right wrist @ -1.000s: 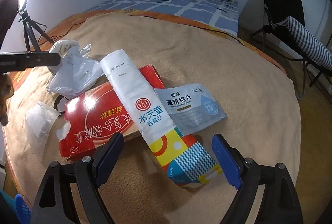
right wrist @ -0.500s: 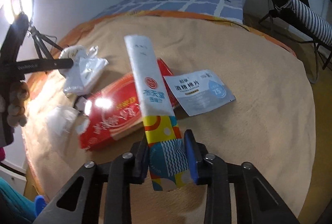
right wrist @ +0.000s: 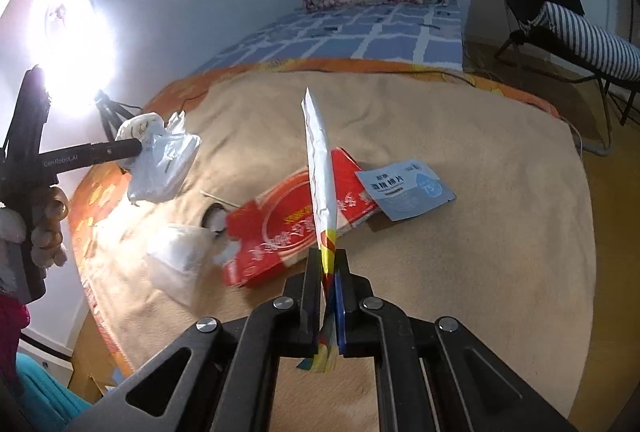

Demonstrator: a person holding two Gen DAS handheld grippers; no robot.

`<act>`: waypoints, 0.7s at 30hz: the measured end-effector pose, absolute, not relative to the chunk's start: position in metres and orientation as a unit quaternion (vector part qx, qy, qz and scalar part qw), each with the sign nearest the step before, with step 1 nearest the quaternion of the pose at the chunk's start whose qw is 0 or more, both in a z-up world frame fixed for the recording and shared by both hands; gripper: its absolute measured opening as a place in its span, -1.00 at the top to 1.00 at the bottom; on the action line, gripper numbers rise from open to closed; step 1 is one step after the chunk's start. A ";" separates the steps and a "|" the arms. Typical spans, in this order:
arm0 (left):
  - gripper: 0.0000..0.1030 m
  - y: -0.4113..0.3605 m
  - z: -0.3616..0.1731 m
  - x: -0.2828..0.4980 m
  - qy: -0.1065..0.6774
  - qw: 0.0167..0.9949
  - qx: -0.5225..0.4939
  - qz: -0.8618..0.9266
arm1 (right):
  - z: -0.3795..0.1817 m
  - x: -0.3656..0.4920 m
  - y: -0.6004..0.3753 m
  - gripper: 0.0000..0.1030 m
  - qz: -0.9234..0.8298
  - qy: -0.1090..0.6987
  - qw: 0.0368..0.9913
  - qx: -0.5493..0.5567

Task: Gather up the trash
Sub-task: 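Carry the bag and packet to the blue basket and release both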

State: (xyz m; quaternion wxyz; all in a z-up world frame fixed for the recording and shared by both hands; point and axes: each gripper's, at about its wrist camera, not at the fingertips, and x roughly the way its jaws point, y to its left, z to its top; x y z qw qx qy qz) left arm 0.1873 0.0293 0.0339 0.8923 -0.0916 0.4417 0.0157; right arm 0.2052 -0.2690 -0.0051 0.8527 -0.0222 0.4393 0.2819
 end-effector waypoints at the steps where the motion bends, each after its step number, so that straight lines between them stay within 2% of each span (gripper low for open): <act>1: 0.24 0.029 0.037 0.182 0.440 0.893 -0.091 0.014 | -0.002 0.201 -0.270 0.94 0.282 0.438 0.854 -0.018; 12: 0.24 0.024 0.076 0.094 0.416 0.906 -0.076 -0.013 | 0.041 0.122 -0.271 0.94 0.315 0.412 0.855 -0.007; 21: 0.24 0.022 0.079 0.010 0.418 0.905 -0.070 -0.033 | 0.051 0.035 -0.265 0.94 0.355 0.411 0.840 -0.012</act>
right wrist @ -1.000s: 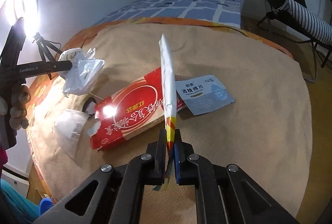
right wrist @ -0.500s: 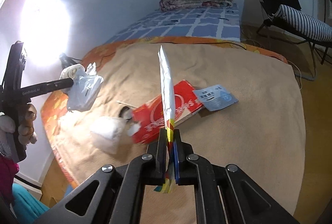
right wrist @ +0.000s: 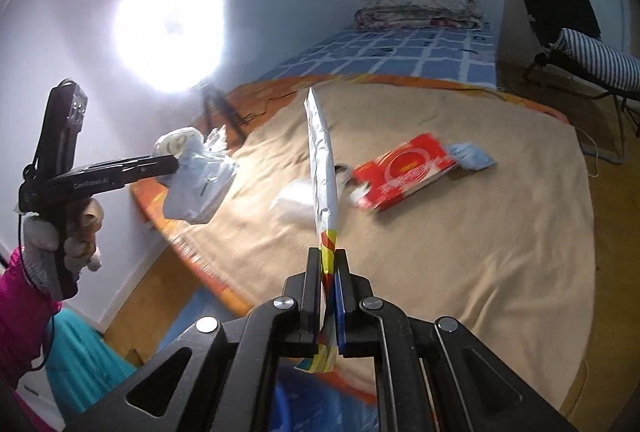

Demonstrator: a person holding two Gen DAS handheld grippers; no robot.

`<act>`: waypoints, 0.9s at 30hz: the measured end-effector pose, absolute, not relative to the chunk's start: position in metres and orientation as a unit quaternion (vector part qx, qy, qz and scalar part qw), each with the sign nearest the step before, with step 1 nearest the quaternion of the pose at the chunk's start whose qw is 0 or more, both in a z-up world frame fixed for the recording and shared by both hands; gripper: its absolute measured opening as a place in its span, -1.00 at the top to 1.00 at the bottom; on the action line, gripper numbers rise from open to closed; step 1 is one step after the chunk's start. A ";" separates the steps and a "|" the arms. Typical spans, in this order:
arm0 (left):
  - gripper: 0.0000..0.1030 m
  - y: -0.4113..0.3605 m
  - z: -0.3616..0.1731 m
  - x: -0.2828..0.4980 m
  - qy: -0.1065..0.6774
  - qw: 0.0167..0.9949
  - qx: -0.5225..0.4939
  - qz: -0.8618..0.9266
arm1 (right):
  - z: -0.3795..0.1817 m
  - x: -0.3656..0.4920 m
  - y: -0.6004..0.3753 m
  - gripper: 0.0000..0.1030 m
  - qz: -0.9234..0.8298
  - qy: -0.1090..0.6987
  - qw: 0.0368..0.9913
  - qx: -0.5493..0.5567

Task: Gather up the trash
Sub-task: 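Carry the bag and packet to the blue basket and release both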

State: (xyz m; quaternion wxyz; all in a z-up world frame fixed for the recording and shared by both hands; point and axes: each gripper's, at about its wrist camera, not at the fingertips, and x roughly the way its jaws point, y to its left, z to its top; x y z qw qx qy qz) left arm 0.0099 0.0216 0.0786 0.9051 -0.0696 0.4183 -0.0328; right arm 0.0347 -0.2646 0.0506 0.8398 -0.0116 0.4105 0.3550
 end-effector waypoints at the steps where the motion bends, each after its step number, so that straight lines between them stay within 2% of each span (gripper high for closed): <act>1: 0.24 0.022 0.077 -0.001 0.419 0.905 -0.069 -0.033 | 0.050 0.028 -0.265 0.94 0.358 0.411 0.838 -0.011; 13: 0.24 0.024 0.038 -0.087 0.459 0.884 -0.078 -0.043 | 0.032 -0.067 -0.260 0.94 0.396 0.432 0.810 -0.021; 27: 0.24 0.003 -0.019 -0.141 0.517 0.851 -0.069 -0.066 | -0.015 -0.120 -0.247 0.94 0.413 0.477 0.774 -0.046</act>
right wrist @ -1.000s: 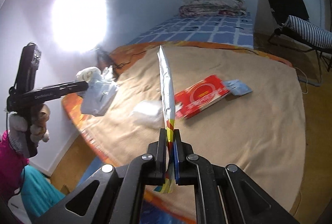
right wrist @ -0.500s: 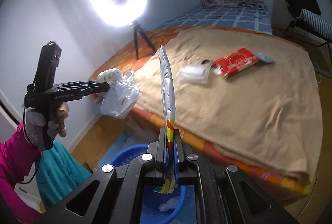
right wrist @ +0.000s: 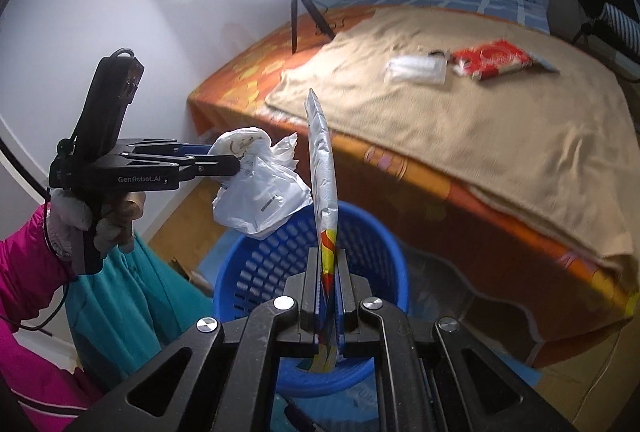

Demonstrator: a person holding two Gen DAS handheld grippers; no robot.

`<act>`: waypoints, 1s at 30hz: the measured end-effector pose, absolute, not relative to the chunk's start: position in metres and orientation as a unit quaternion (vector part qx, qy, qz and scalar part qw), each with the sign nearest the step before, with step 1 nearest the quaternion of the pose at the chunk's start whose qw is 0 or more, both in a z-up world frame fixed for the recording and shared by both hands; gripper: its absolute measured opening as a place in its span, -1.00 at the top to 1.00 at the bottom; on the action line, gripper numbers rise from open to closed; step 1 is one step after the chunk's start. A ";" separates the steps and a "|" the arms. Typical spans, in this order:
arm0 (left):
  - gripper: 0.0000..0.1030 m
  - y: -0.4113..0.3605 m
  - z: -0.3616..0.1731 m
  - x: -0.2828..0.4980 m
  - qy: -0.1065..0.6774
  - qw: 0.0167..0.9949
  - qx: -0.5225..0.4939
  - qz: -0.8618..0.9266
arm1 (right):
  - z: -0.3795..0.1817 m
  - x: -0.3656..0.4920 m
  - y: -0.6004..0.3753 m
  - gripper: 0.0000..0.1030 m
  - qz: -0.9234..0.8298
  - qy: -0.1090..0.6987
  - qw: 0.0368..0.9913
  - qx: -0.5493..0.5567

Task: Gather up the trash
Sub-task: 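Carry the bag and packet to the blue basket and release both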

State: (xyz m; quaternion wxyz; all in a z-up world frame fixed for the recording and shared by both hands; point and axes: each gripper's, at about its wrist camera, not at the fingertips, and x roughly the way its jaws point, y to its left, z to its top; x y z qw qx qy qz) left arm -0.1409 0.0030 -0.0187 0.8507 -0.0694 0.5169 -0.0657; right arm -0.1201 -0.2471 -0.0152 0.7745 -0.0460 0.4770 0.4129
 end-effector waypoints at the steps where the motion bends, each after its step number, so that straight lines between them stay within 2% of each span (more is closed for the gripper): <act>1: 0.24 0.002 -0.022 -0.142 0.521 0.848 -0.069 -0.067 | -0.019 -0.122 -0.247 0.94 0.413 0.481 0.772 -0.048; 13: 0.24 -0.006 -0.048 -0.163 0.554 0.827 -0.050 -0.076 | -0.045 -0.141 -0.239 0.94 0.420 0.506 0.751 -0.059; 14: 0.22 -0.006 -0.049 -0.164 0.558 0.825 -0.049 -0.074 | -0.046 -0.142 -0.238 0.93 0.421 0.507 0.750 -0.060; 17: -0.05 -0.005 -0.050 -0.163 0.560 0.824 -0.053 -0.072 | -0.047 -0.143 -0.236 0.83 0.422 0.508 0.749 -0.063; 18: -0.09 -0.005 -0.049 -0.163 0.558 0.825 -0.053 -0.072 | -0.047 -0.143 -0.236 0.74 0.421 0.507 0.749 -0.062; 19: -0.09 -0.005 -0.048 -0.163 0.557 0.825 -0.053 -0.072 | -0.046 -0.143 -0.235 0.54 0.420 0.505 0.751 -0.062; 21: -0.15 -0.004 -0.048 -0.163 0.556 0.826 -0.054 -0.070 | -0.044 -0.143 -0.237 0.39 0.418 0.501 0.755 -0.061; 23: -0.17 -0.004 -0.048 -0.162 0.556 0.826 -0.055 -0.068 | -0.043 -0.142 -0.238 0.34 0.415 0.500 0.758 -0.059; 25: -0.17 -0.004 -0.049 -0.162 0.557 0.826 -0.056 -0.068 | -0.042 -0.141 -0.240 0.02 0.408 0.500 0.762 -0.057; 30: -0.17 -0.002 -0.049 -0.160 0.557 0.826 -0.057 -0.066 | -0.041 -0.139 -0.241 -0.29 0.396 0.497 0.770 -0.061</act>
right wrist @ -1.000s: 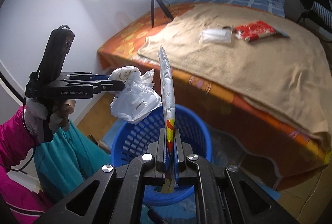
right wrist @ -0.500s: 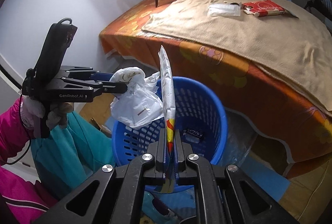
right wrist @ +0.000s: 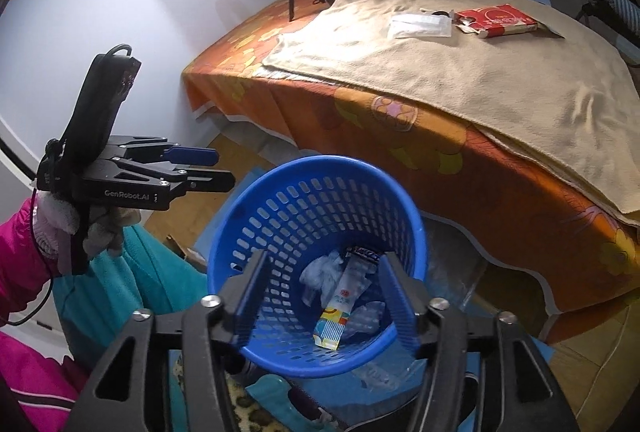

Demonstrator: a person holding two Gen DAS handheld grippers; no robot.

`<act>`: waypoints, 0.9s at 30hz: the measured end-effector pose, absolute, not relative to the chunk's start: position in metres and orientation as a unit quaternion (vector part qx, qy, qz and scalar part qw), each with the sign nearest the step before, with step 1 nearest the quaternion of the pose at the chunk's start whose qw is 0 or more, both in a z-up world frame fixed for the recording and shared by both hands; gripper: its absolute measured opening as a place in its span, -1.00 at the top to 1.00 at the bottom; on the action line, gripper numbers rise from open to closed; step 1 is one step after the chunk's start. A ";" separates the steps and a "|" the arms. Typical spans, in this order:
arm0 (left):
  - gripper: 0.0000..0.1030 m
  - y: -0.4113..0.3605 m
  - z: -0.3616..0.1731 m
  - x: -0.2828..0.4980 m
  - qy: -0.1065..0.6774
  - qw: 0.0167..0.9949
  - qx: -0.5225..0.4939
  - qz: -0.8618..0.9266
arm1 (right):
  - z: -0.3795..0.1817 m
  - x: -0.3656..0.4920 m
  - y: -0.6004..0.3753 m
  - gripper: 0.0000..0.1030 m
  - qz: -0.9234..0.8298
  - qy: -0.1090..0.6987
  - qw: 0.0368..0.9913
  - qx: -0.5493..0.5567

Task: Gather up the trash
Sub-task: 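Carry the bag and packet to the blue basket and release both, then move both tools back over the blanket toward the clear container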

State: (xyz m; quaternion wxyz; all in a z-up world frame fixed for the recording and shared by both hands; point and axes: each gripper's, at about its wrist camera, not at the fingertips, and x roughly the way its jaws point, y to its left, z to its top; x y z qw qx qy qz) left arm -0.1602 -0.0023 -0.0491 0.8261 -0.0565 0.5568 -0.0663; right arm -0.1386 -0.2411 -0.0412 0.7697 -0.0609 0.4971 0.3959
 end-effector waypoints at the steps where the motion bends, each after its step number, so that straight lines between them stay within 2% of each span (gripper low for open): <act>1: -0.17 -0.002 -0.049 -0.160 0.557 0.826 -0.057 -0.065 | -0.040 -0.138 -0.242 -0.43 0.393 0.496 0.772 -0.062; 3: -0.17 -0.002 -0.049 -0.158 0.557 0.826 -0.058 -0.065 | -0.039 -0.136 -0.242 -0.65 0.386 0.492 0.778 -0.063; 4: -0.17 -0.003 -0.049 -0.157 0.557 0.826 -0.058 -0.065 | -0.039 -0.136 -0.243 -0.68 0.385 0.490 0.779 -0.063; 7: -0.21 -0.003 -0.048 -0.155 0.556 0.826 -0.059 -0.065 | -0.039 -0.131 -0.244 -0.69 0.373 0.492 0.784 -0.062; 9: -0.33 -0.003 -0.046 -0.152 0.553 0.829 -0.060 -0.066 | -0.040 -0.127 -0.245 -0.69 0.365 0.495 0.786 -0.060; 14: -0.33 -0.005 -0.038 -0.140 0.543 0.835 -0.061 -0.065 | -0.042 -0.114 -0.249 -0.70 0.344 0.503 0.791 -0.048; 16: -0.33 -0.005 -0.034 -0.133 0.539 0.838 -0.060 -0.065 | -0.039 -0.109 -0.250 -0.88 0.334 0.501 0.797 -0.047; 18: -0.33 -0.005 -0.029 -0.124 0.534 0.841 -0.060 -0.064 | -0.036 -0.104 -0.252 -0.96 0.328 0.494 0.804 -0.043; 27: -0.33 0.001 -0.006 -0.074 0.499 0.861 -0.075 -0.055 | -0.015 -0.066 -0.254 -0.97 0.309 0.476 0.823 -0.019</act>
